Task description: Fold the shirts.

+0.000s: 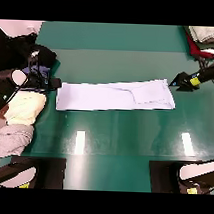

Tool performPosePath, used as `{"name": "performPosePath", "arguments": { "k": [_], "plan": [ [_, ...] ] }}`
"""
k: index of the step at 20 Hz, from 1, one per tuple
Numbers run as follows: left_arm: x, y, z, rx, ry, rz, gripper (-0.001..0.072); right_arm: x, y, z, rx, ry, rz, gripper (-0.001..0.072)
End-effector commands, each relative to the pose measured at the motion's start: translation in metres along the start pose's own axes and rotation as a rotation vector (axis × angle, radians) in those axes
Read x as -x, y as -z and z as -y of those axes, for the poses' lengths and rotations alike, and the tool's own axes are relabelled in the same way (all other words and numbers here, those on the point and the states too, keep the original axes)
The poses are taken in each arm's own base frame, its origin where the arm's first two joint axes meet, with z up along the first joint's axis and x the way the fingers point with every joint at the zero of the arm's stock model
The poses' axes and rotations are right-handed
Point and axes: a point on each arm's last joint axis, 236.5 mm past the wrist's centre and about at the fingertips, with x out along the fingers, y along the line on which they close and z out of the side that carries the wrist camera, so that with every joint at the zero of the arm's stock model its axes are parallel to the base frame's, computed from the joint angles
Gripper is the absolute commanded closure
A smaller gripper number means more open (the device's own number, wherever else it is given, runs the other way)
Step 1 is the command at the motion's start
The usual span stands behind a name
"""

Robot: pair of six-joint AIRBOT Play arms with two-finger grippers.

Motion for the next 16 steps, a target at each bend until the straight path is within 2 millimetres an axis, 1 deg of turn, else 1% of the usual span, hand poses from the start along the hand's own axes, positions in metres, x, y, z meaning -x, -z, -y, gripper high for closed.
{"name": "performPosePath", "arguments": {
  "k": [1, 3, 7, 10, 12, 13, 14, 15, 16],
  "plan": [
    [0.001, 0.006, 0.004, 0.013, 0.014, -0.029, 0.0675, -0.024, 0.012, 0.005, -0.021, -0.128, -0.047, 0.0076],
    [0.001, 0.007, 0.005, 0.019, 0.020, -0.033, 0.0675, -0.035, 0.012, -0.001, -0.009, -0.167, -0.057, 0.0075],
    [0.001, 0.016, 0.005, 0.021, 0.021, -0.069, 0.0675, -0.052, 0.005, -0.002, 0.023, -0.149, -0.049, 0.0076],
    [0.001, 0.019, 0.009, 0.033, 0.035, -0.084, 0.0676, -0.065, 0.008, 0.000, 0.013, -0.156, -0.078, 0.0075],
    [0.001, 0.019, 0.011, 0.042, 0.045, -0.083, 0.0675, -0.074, 0.010, -0.003, 0.021, -0.165, -0.098, 0.0083],
    [0.001, 0.019, 0.012, 0.044, 0.048, -0.084, 0.0676, -0.078, 0.012, -0.006, 0.037, -0.168, -0.109, 0.0096],
    [0.002, 0.019, 0.012, 0.046, 0.049, -0.084, 0.0676, -0.081, 0.015, -0.010, 0.069, -0.170, -0.122, 0.0133],
    [0.002, 0.019, 0.013, 0.048, 0.052, -0.085, 0.0682, -0.085, 0.016, -0.015, 0.103, -0.169, -0.127, 0.0139],
    [0.002, 0.019, 0.013, 0.048, 0.052, -0.085, 0.0682, -0.087, 0.017, -0.019, 0.121, -0.169, -0.129, 0.0215]
  ]
}}
